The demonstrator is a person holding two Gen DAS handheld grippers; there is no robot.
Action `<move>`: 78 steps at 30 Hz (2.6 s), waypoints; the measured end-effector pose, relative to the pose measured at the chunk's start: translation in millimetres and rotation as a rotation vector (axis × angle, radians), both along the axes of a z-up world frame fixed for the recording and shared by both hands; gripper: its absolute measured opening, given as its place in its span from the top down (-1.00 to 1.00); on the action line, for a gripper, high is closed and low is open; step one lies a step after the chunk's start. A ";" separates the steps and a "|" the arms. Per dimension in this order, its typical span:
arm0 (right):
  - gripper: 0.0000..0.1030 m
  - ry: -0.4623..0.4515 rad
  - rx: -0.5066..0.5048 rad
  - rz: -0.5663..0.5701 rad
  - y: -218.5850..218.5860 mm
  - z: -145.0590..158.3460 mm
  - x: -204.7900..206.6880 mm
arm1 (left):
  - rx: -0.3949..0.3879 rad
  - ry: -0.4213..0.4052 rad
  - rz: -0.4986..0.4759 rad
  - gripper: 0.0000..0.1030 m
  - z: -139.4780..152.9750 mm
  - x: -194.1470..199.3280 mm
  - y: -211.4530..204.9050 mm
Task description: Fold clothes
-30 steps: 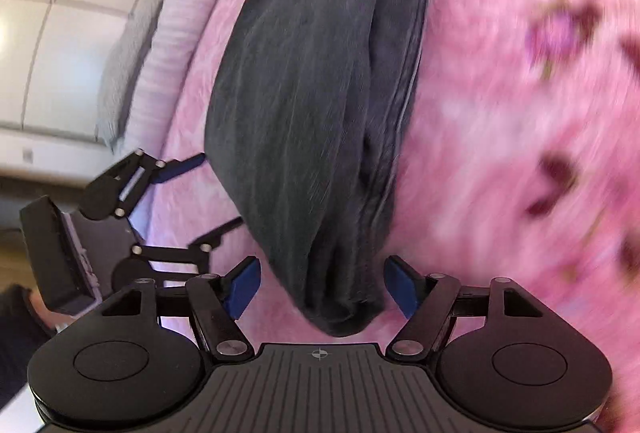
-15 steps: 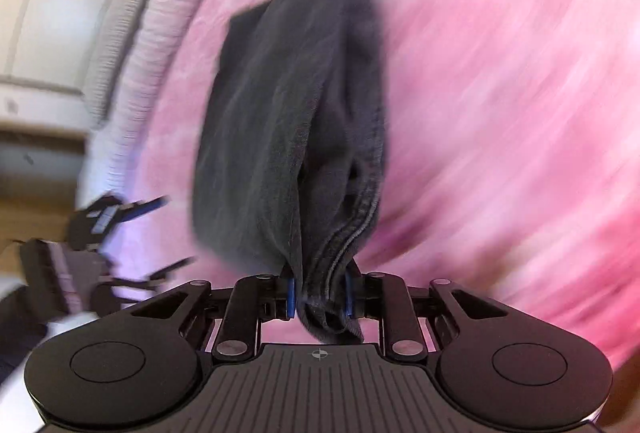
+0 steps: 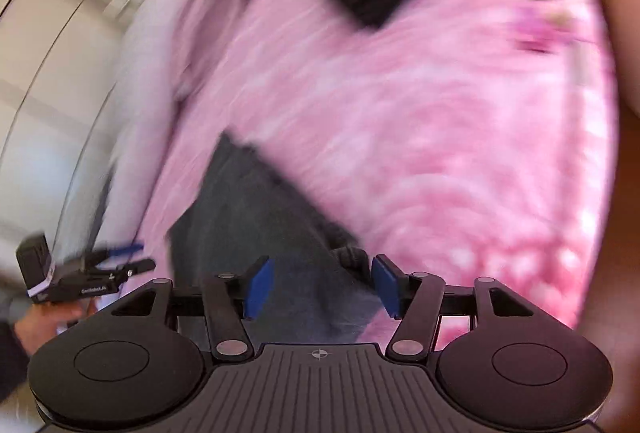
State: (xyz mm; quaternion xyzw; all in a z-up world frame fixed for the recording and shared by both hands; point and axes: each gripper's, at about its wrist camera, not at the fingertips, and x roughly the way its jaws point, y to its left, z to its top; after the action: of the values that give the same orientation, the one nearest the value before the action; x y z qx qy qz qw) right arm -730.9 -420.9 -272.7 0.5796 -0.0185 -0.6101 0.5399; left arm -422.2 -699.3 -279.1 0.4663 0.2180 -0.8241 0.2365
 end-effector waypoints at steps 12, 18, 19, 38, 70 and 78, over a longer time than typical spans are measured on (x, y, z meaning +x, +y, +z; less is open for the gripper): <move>-0.37 -0.159 0.008 -0.090 -16.6 -58.1 26.1 | 0.300 0.058 0.099 -0.37 -71.0 -5.0 -50.7; 0.36 -0.207 0.100 -0.055 -42.6 -58.1 -8.8 | 0.295 0.076 0.184 -0.31 -67.1 4.0 -35.6; 0.37 -0.168 0.089 -0.008 -55.7 -48.3 -19.5 | 0.306 0.086 0.212 -0.31 -66.7 7.2 -28.6; 0.12 0.329 -0.048 0.086 -141.1 22.7 -54.2 | 0.005 0.059 0.179 -0.18 13.0 -12.0 19.6; -0.14 1.297 -0.015 1.104 -13.2 -51.5 192.7 | -0.657 -0.262 -0.814 -0.54 -74.1 -4.4 145.5; -0.14 1.565 -0.097 1.174 -28.4 -80.3 196.3 | -0.732 -0.208 -0.829 -0.57 -75.4 -13.9 167.5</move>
State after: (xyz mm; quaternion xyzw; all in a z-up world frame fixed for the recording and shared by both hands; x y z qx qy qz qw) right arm -534.6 -449.3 -353.0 -0.0946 0.6112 -0.4553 0.6404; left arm -436.0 -531.8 -354.6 0.4793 -0.3083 -0.8196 0.0595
